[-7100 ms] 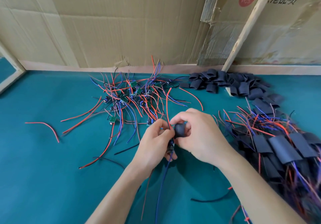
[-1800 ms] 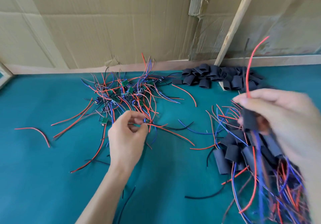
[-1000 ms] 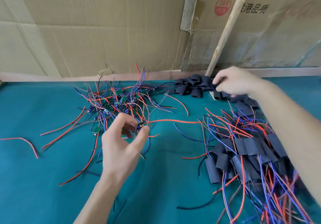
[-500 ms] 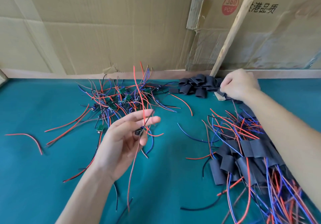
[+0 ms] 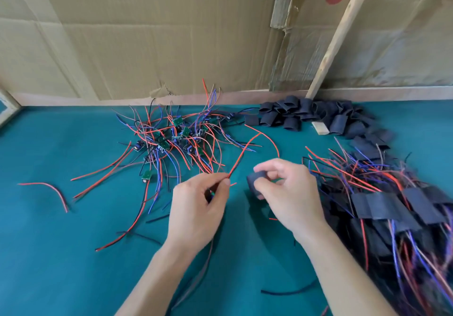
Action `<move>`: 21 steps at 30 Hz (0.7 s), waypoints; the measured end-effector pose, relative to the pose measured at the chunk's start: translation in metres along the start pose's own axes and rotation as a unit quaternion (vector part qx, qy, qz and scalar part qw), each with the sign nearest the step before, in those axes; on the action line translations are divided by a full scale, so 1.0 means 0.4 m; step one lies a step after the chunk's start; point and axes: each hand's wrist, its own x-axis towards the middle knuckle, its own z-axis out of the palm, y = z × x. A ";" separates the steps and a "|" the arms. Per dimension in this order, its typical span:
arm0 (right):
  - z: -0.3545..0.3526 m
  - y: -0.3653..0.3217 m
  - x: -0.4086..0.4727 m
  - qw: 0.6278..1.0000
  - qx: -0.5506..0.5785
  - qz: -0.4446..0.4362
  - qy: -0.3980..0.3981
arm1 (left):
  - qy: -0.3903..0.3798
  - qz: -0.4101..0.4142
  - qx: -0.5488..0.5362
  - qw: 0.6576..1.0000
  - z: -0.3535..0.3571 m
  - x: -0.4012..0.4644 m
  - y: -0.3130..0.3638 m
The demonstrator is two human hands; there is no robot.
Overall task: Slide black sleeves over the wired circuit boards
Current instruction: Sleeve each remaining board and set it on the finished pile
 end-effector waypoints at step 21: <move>0.028 0.034 -0.027 0.963 0.249 0.003 -0.106 | -0.029 0.011 -0.018 0.999 0.013 -0.018 0.005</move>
